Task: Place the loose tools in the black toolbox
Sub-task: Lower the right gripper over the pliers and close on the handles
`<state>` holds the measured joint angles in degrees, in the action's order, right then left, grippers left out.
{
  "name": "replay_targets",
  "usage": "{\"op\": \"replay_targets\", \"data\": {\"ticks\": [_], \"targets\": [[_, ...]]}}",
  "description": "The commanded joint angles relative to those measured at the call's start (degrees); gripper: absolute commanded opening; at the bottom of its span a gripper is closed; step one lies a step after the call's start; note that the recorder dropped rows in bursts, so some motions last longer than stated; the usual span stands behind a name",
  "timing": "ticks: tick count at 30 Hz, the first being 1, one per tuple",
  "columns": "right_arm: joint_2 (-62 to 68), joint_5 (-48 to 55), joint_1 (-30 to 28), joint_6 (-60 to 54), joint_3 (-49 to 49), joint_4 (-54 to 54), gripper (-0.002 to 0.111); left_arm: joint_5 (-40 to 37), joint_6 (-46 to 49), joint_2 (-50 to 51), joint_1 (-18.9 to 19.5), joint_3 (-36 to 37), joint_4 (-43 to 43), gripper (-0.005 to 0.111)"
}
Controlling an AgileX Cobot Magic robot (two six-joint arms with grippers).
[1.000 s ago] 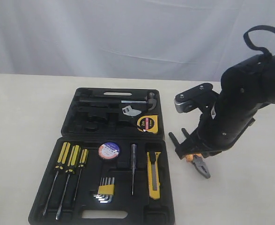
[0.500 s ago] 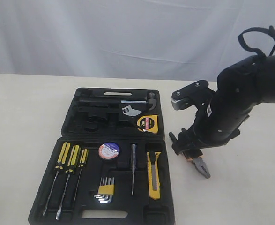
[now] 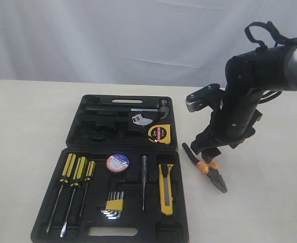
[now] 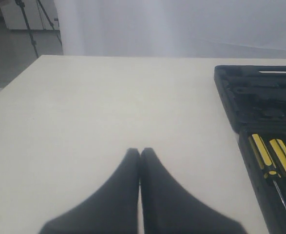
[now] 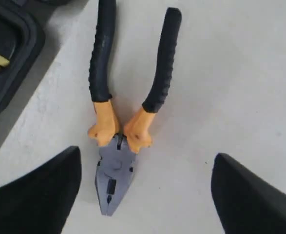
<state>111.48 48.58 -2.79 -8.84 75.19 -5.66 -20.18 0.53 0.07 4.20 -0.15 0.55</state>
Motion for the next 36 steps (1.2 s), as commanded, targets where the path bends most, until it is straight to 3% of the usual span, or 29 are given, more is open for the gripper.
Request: {"op": "replay_targets", "data": {"ticks": [1,36], "targets": [[2.5,-2.9,-1.0,-6.2,0.4,4.3,0.071,0.6,-0.1,-0.1,-0.3,0.1,-0.6,0.000],[9.3,-8.3,-1.0,-6.3,1.5,4.3,0.071,0.6,-0.1,-0.1,-0.3,0.1,-0.6,0.000]]}}
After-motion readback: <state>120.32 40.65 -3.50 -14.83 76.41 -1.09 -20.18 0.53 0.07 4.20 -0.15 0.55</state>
